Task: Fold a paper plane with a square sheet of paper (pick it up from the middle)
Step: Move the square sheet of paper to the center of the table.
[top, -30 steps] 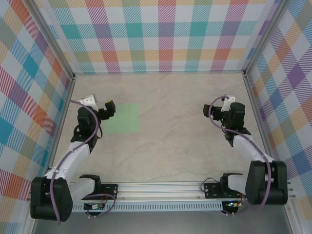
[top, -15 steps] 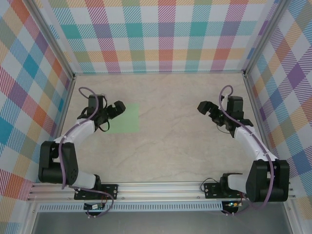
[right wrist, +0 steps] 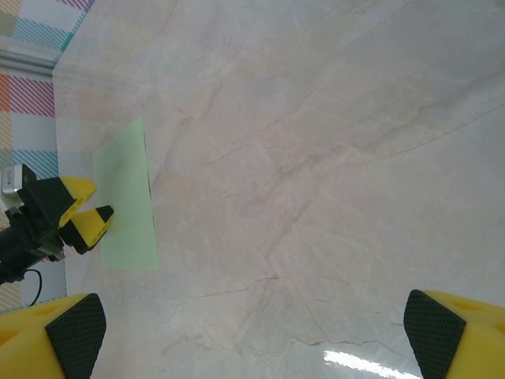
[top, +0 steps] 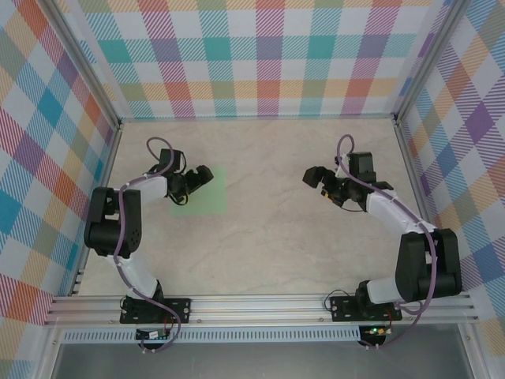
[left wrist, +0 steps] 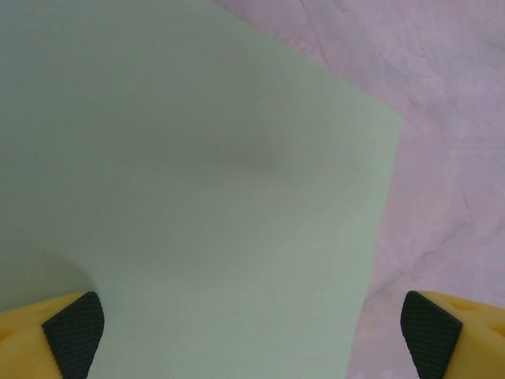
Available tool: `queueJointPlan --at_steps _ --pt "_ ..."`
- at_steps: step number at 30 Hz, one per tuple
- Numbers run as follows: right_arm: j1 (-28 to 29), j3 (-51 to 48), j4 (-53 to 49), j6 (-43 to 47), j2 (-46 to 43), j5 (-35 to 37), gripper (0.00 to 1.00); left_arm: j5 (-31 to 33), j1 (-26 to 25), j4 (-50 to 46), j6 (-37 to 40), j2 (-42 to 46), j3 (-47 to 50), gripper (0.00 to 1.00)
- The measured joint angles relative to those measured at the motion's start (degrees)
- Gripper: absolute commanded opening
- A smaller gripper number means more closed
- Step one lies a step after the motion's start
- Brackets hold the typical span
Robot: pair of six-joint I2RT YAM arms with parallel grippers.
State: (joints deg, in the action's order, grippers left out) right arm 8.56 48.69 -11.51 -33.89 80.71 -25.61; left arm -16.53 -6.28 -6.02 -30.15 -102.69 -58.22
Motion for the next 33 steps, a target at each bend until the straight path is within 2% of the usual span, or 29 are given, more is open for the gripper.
queueJointPlan --at_steps 6,11,16,19,22,27,33 --pt "2.6 0.57 -1.79 0.02 2.51 0.96 1.0 0.02 -3.98 9.51 -4.85 1.05 4.98 1.0" --pt "3.34 0.57 -4.02 0.26 2.23 3.08 1.0 1.64 -11.67 17.0 -10.45 2.93 9.42 1.0" --pt "3.91 0.55 -5.79 0.26 1.18 4.13 1.0 3.52 -19.89 18.91 -15.02 3.43 10.27 1.0" --pt "4.94 0.57 -6.36 0.24 0.76 4.07 0.97 4.15 -21.92 17.84 -16.87 5.22 11.54 1.0" --pt "7.1 0.7 -6.49 -0.04 0.7 4.09 0.92 6.73 -22.25 12.7 -17.2 10.51 13.68 1.0" --pt "12.48 3.26 -6.56 -1.29 1.79 4.31 0.83 13.77 -22.03 5.42 -17.16 27.26 17.88 1.0" --pt "20.48 14.69 -6.62 -2.32 13.44 5.11 0.72 18.18 -21.16 0.98 -16.98 43.87 25.14 1.0"
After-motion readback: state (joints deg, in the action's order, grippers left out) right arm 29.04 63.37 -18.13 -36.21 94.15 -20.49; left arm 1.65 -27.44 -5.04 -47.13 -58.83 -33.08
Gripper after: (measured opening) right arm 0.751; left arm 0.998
